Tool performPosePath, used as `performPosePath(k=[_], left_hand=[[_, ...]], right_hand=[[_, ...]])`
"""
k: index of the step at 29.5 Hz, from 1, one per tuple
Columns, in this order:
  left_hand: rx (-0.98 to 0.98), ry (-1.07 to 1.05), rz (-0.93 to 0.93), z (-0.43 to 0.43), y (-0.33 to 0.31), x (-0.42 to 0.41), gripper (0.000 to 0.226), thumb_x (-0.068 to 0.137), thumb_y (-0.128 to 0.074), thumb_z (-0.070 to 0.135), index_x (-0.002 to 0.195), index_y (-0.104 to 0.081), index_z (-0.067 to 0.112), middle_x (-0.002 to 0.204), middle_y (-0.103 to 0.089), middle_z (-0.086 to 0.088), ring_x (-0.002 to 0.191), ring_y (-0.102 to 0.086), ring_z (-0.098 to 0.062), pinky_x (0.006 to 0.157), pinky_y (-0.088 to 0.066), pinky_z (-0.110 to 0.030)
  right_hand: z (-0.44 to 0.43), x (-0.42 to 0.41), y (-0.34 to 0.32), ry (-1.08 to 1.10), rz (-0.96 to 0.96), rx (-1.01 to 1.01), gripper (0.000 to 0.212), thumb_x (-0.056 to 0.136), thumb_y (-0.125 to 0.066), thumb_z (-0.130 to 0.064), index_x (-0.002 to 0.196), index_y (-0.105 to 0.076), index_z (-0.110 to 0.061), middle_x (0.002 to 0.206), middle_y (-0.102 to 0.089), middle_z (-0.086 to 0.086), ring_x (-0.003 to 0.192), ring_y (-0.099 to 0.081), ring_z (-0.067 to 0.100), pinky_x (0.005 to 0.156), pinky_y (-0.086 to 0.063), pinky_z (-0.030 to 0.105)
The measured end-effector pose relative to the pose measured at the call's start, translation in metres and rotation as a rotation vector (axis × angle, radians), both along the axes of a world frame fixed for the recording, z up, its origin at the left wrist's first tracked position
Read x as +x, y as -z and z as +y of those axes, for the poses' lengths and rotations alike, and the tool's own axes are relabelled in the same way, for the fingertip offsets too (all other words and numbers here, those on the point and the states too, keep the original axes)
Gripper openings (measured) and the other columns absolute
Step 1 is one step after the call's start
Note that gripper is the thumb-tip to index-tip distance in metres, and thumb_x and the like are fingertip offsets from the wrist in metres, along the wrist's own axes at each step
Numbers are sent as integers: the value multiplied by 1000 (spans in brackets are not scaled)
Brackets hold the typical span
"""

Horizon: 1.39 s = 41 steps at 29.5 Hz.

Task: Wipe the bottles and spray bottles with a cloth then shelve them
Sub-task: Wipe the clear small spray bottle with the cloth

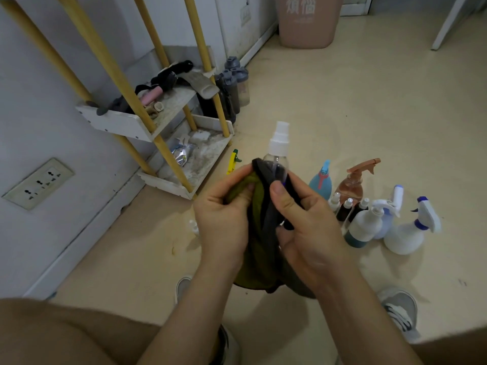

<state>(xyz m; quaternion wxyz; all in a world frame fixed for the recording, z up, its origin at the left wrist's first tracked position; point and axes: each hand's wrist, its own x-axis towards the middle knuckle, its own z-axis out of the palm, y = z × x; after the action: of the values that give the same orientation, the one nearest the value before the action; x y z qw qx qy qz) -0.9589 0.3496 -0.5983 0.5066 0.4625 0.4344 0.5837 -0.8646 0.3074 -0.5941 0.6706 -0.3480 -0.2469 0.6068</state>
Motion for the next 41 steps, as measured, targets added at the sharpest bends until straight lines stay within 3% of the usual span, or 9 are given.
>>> performPosePath(k=[4,10,18,22,26,29,31,33,41], left_hand=[[-201,255,-306,3,-7,-2,28,88,-55,6,93,-79,20,98,-76,-7,92,-72,-19,78,-59,-30],[29,374,319,7,-17,-17,30,84,-56,40,107,-72,28,120,-53,-4,115,-55,-12,93,-48,-21],[-172,482,70,2,17,-18,68,68,-76,61,107,-62,8,109,-66,-16,97,-66,-25,84,-55,-33],[-231,753,328,0,46,-27,39,84,-73,34,117,-63,17,116,-68,-7,112,-64,-22,102,-48,-47],[-300,800,636,0,67,-30,20,92,-66,26,112,-67,25,106,-72,7,101,-66,-6,92,-54,-31],[-499,672,159,9,59,-43,20,88,-65,24,104,-69,13,99,-73,-3,92,-68,-11,74,-55,-22],[-568,615,-416,18,42,-46,25,71,-72,19,93,-73,8,94,-72,-11,87,-69,-21,75,-57,-30],[-474,637,-629,25,20,-43,32,63,-67,10,94,-74,6,95,-72,-12,87,-69,-24,80,-57,-34],[-93,384,-56,11,-36,-22,34,72,-64,16,105,-67,23,97,-74,4,81,-72,-11,61,-59,-24]], right_hand=[[3,12,2,8,-234,14,38,78,-63,-29,116,-65,-31,113,-72,-6,109,-66,11,94,-54,34],[-1,9,5,150,-387,13,44,72,-73,-33,115,-64,-28,103,-71,-13,101,-67,8,84,-56,27],[0,4,-3,179,-673,90,28,85,-69,-27,109,-58,-35,89,-63,-22,86,-63,-1,70,-52,14],[1,17,-8,201,-500,56,17,87,-64,-26,103,-61,-31,76,-62,-20,74,-61,-4,67,-52,14],[2,27,-15,214,-498,47,41,75,-57,-49,112,-60,-32,76,-59,-23,76,-58,-5,68,-50,12],[3,40,-9,186,-707,50,31,84,-60,-46,111,-57,-33,86,-59,-19,78,-57,-3,67,-45,10],[4,48,-3,115,-977,21,25,88,-67,-33,110,-56,-36,98,-55,-8,85,-56,2,70,-41,7],[5,47,3,64,-1152,-23,31,86,-67,-26,112,-55,-39,102,-48,-6,90,-52,2,71,-36,0],[7,9,-1,139,-1296,-4,35,91,-64,-19,120,-46,-24,108,-58,-1,91,-56,15,76,-49,25]])
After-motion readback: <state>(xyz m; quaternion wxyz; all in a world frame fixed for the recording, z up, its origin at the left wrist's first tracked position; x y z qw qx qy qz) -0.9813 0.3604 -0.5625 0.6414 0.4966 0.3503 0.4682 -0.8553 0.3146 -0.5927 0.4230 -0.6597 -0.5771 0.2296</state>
